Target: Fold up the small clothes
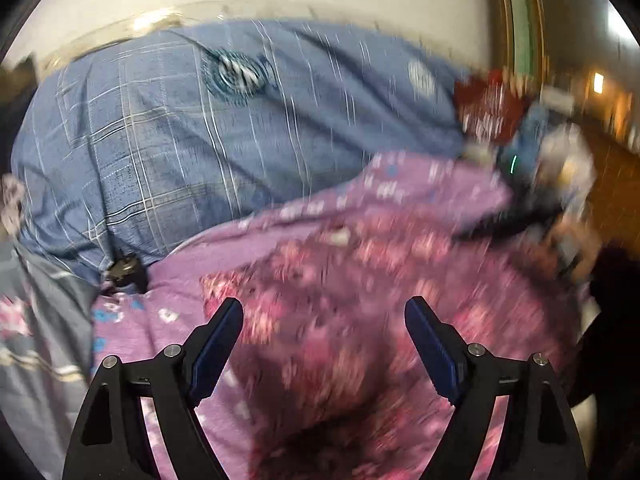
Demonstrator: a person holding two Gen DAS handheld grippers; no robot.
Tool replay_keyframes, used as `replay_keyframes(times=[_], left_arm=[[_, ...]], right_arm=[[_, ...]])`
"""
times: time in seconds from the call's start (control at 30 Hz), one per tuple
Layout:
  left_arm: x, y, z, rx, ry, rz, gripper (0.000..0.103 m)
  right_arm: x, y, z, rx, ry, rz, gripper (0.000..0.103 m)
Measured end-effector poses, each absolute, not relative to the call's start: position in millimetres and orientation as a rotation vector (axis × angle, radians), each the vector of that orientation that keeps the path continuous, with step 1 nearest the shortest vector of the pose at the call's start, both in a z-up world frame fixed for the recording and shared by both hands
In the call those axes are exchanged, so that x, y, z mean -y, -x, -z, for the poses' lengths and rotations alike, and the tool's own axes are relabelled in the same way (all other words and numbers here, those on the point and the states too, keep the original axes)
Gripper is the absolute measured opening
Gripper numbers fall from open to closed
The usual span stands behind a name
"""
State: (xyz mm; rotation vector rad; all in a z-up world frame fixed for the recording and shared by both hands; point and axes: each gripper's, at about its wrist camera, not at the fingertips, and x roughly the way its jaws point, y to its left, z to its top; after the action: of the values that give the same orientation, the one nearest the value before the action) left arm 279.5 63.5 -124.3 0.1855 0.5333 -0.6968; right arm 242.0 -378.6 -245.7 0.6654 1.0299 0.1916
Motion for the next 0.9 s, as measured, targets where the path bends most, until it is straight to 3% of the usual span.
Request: replay_keyframes(times=[0.1, 0.23, 0.3, 0.37, 0.43, 0.47, 0.53, 0.6, 0.9], left_arm=[[-73.0, -313.5, 119.7, -0.588, 0.006, 0.626, 0.085], [-71.4, -380.0, 161.0, -0.837, 0.133, 0.424, 0.083], [-56.8, -410.1, 180.5, -0.939, 0.152, 0.383, 0.070], [-43.6, -430.0, 190.9, -0.975, 0.169, 0.392, 0.043], [-24.1, -439.2, 193.2, -0.972, 0.140, 0.391, 0.028], [-14.4, -442.6, 194.2, -0.971, 0.111, 0.381, 0.021], [-11.6, -447.0, 199.3, -0.965, 0.089, 0.344, 0.015], [-13.5, -448.9, 199.0, -0.956, 0.120, 0.311, 0.013], [-46.6, -419.5, 203.4, -0.921, 0.154, 0.235, 0.012]], right_arm=[[375.3, -243.5, 245.7, -1.029, -0.661, -0.189, 0.038], [369.6, -244.9, 245.7, -1.028, -0.643, -0.177, 0.038], [368.9, -245.0, 246.1, -1.026, -0.644, -0.171, 0.038], [368.6, -245.6, 247.1, -1.023, -0.642, -0.171, 0.038], [366.0, -245.6, 246.5, -1.021, -0.614, -0.166, 0.035], [363.7, -245.0, 245.3, -1.021, -0.584, -0.152, 0.032], [361.2, -244.2, 243.7, -1.018, -0.545, -0.133, 0.017], [360.9, -242.3, 238.3, -0.998, -0.516, -0.107, 0.006], [340.1, -232.8, 202.4, -0.818, -0.452, -0.201, 0.006]])
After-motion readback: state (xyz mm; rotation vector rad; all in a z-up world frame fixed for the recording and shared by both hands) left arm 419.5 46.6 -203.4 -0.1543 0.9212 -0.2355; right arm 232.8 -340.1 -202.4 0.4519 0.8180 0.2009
